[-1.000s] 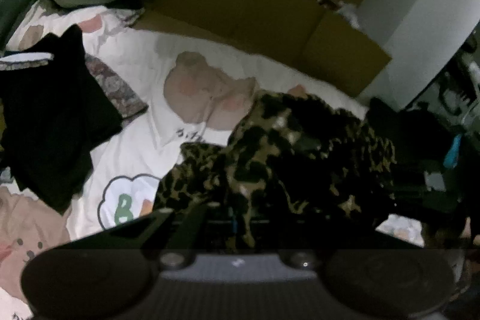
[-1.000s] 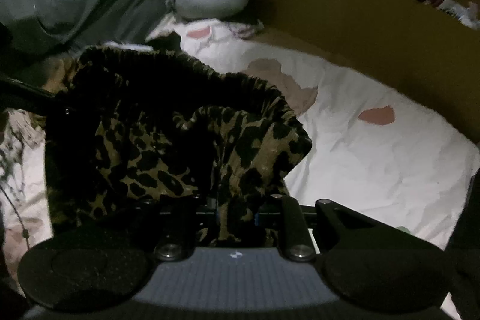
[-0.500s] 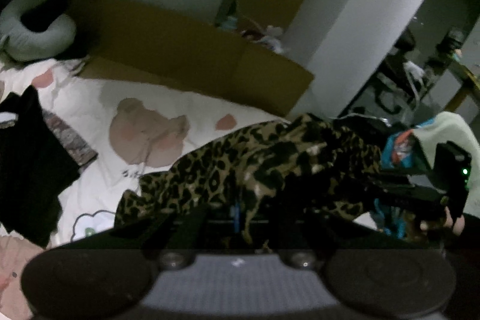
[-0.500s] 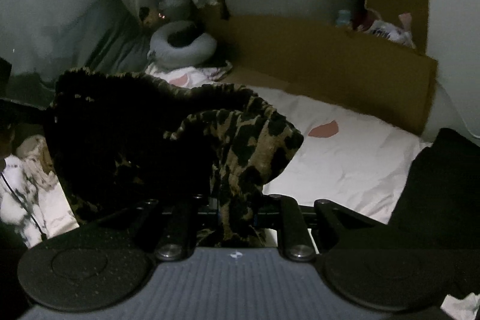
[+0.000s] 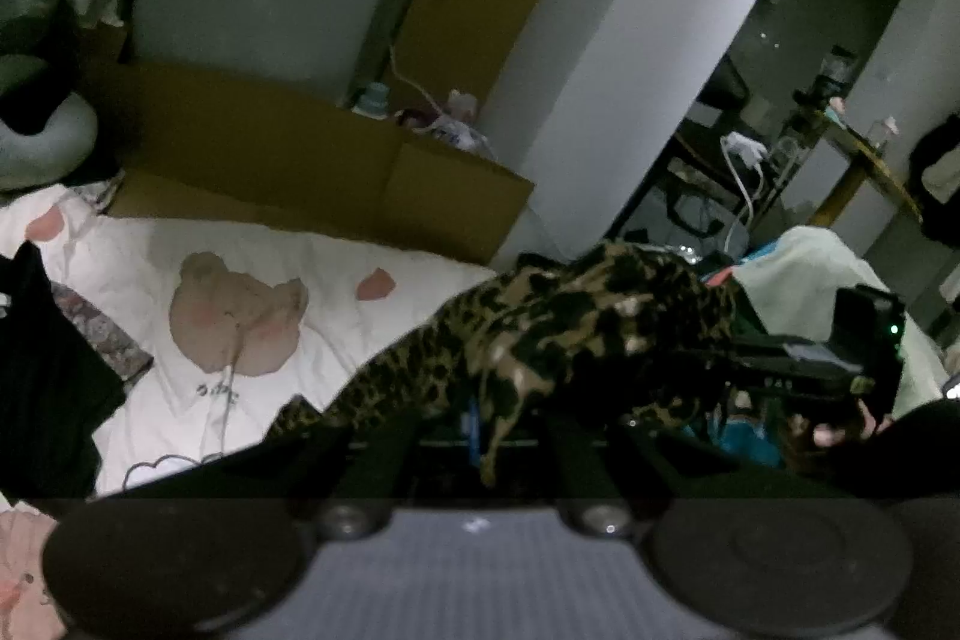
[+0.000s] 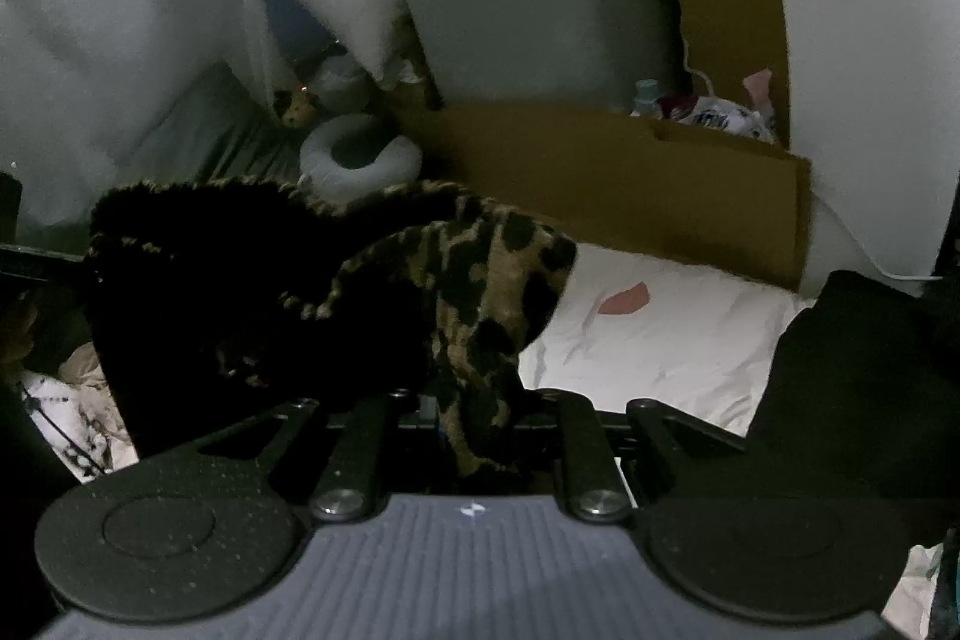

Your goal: Fold clothes

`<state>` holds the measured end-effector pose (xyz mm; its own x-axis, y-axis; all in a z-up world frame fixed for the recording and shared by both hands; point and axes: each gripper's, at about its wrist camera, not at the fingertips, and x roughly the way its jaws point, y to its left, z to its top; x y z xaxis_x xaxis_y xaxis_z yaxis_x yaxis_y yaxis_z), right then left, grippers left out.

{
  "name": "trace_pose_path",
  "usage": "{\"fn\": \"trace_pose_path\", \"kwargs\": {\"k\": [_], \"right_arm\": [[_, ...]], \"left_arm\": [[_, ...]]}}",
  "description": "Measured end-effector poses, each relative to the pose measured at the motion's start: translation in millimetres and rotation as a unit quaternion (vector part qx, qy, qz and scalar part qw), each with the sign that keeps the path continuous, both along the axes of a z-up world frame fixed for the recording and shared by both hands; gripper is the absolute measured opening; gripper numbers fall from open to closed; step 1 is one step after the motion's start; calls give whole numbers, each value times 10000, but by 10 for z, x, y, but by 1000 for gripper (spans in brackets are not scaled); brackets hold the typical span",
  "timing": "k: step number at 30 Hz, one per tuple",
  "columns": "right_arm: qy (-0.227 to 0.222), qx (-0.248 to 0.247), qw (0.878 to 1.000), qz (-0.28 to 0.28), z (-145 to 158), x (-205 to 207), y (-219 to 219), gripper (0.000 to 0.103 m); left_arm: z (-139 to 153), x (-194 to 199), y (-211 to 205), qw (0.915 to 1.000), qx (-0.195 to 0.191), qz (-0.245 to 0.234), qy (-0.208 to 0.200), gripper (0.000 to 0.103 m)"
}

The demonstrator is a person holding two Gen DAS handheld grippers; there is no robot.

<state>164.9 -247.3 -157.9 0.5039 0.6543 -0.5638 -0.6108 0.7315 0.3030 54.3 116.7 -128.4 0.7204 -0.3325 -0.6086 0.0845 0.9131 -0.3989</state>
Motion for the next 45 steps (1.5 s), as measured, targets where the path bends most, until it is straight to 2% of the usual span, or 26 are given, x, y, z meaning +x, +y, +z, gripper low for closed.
{"fn": "trace_pose_path", "kwargs": {"k": [6, 11, 16, 23, 33, 40, 45], "right_arm": [[119, -111, 9998, -93, -206, 184, -16, 13], [203, -273, 9993, -144, -520, 401, 81, 13], [255, -468, 9983, -218, -836, 731, 264, 12], [333, -738, 9965, -189, -1162, 1212, 537, 10], [389, -1282, 9907, 249, -1484, 1943, 1025, 9], [371, -1766, 9819, 578, -1693, 2392, 1322, 8], [348, -2081, 9758, 573, -1900, 2697, 1421, 8]], "left_arm": [[-295, 237, 157, 9996, 135, 131, 190, 3], [-583, 508, 325, 9986, 293, 232, 362, 3], [-854, 786, 462, 9972, 500, 239, 510, 3], [-1192, 1267, 724, 9949, 644, 529, 574, 3], [-1711, 1798, 1018, 9888, 1000, 689, 869, 3], [-1860, 2182, 1187, 9854, 1104, 958, 876, 3], [-2031, 2465, 1243, 9824, 1239, 1044, 924, 3]]}}
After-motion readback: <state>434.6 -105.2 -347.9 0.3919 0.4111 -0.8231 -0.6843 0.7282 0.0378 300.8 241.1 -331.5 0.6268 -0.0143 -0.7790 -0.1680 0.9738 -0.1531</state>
